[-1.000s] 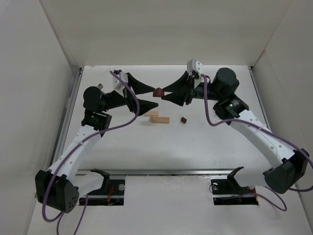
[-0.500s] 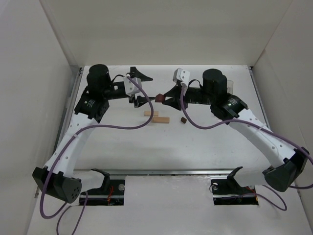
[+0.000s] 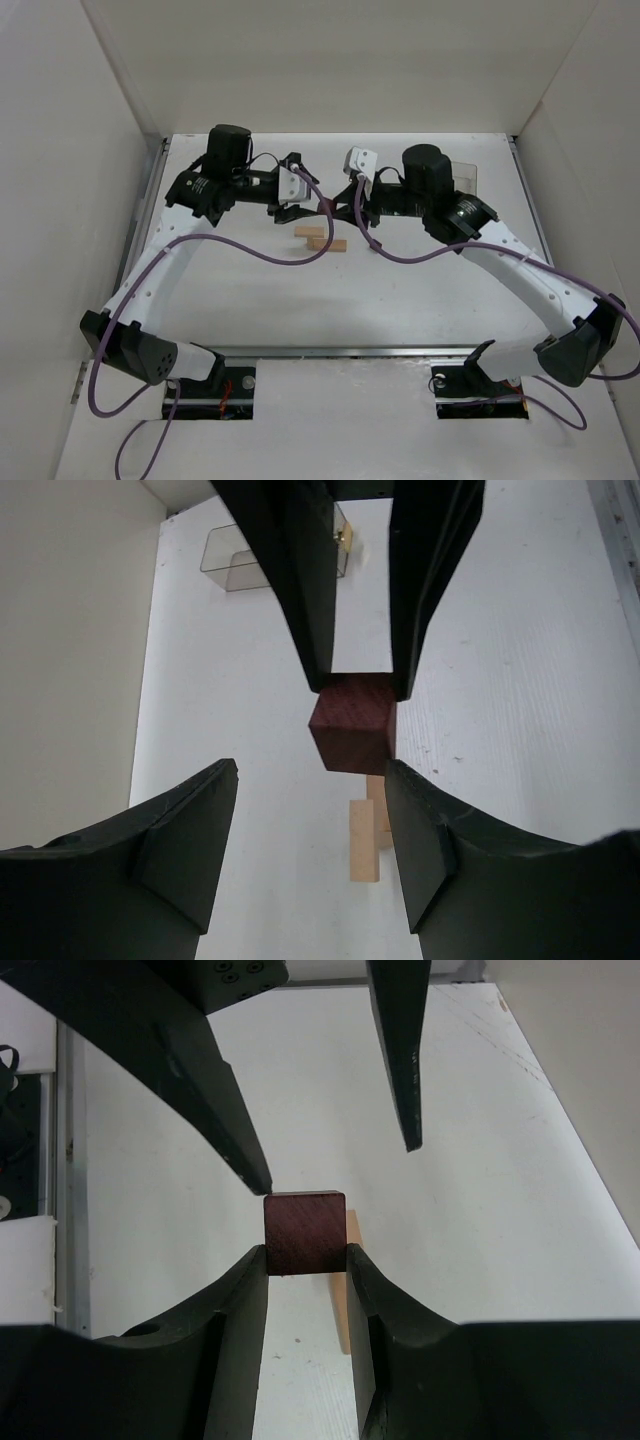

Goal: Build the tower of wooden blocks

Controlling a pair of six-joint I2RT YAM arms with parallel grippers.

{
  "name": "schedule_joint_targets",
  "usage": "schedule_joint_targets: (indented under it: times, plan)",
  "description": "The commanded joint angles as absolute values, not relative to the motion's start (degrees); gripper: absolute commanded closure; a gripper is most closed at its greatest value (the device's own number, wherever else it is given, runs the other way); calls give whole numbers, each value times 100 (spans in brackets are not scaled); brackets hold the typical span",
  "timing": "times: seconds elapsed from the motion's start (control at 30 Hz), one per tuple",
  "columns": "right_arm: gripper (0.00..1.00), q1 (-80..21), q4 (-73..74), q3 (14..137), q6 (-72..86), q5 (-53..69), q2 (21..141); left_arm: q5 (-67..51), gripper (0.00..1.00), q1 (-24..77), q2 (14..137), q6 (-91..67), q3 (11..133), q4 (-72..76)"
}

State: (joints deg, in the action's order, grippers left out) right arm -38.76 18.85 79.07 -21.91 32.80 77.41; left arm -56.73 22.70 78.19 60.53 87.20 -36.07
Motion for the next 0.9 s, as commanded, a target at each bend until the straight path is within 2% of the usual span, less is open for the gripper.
schedule_joint_targets:
  times: [0.0, 0.2, 0.53, 0.87]
  plan:
    - [83, -3938, 1679, 8104, -2285, 3261, 7778, -5940, 43, 2416, 7857, 6618, 9000, -4244]
    - [83, -3938, 1679, 8104, -2285, 3261, 7883, -6152, 43, 2540, 7857, 6671, 9062, -4500]
    - [83, -4043, 1679, 8271, -2391, 3261, 7998, -5986, 55, 2593, 7919, 6346, 9062, -4324]
    - [83, -4096, 1679, 8271, -2391, 3208, 7998, -5739, 56, 2593, 7972, 6293, 9000, -4324]
